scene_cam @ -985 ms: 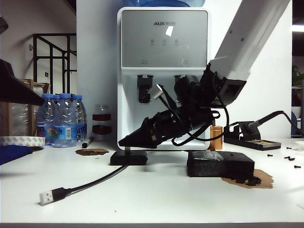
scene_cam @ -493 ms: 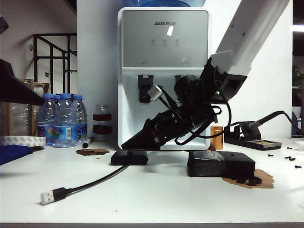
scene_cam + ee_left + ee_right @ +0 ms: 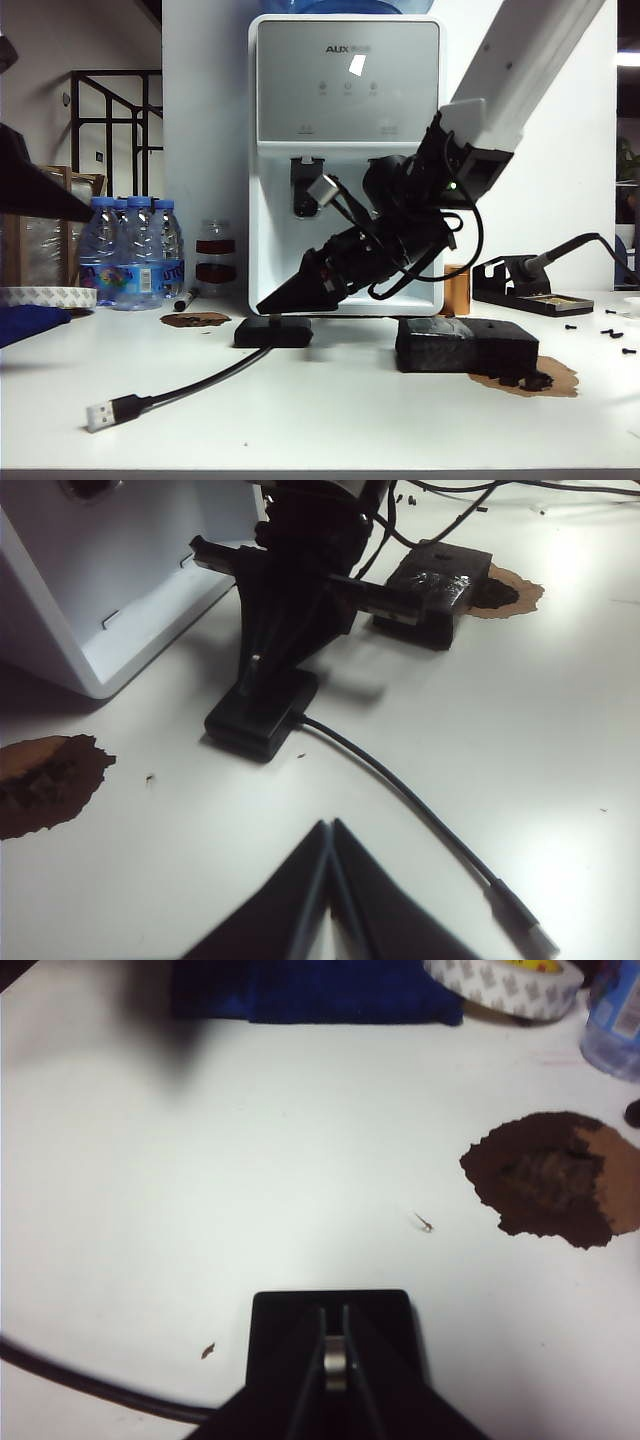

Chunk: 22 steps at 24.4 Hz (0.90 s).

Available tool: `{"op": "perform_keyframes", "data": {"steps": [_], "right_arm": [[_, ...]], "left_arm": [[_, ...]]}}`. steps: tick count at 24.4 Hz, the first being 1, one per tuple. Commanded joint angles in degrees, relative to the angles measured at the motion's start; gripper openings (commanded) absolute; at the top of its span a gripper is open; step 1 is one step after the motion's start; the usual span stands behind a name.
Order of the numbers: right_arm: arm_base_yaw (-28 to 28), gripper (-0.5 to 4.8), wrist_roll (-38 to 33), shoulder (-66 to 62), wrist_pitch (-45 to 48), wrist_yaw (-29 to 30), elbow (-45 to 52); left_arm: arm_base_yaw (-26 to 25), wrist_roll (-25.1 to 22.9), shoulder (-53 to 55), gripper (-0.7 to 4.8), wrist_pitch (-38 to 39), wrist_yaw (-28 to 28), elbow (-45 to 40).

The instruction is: Take the USB flash drive out of the black sponge and insert it into the slot on top of the black USB adpator box.

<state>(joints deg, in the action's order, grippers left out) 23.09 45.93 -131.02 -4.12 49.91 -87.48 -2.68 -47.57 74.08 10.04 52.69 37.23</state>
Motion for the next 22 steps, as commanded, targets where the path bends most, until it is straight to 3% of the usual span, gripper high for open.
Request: {"op": "perform_keyframes", "data": {"steps": [1, 12, 16, 22], "right_arm": [[-0.5, -0.03, 0.0, 0.4, -2.8, -1.2, -1.3], [2.0, -0.03, 0.1, -2.7, -4.2, -2.7, -1.8], [3.4, -0.03, 2.4, -5.0, -11.3, -6.4, -4.4], [3.4, -0.03, 2.1, -4.9, -13.7, -6.6, -5.0]], "left_arm": [[0.1, 0.1, -0.1, -0.04, -0.2, 0.0, 0.2], [0.1, 0.1, -0.1, -0.04, -0.2, 0.0, 0.2], [0.1, 0.1, -0.1, -0.04, 0.0, 0.0, 0.2], [0.1, 0.1, 0.0, -0.04, 0.2, -0.9, 0.2]]}}
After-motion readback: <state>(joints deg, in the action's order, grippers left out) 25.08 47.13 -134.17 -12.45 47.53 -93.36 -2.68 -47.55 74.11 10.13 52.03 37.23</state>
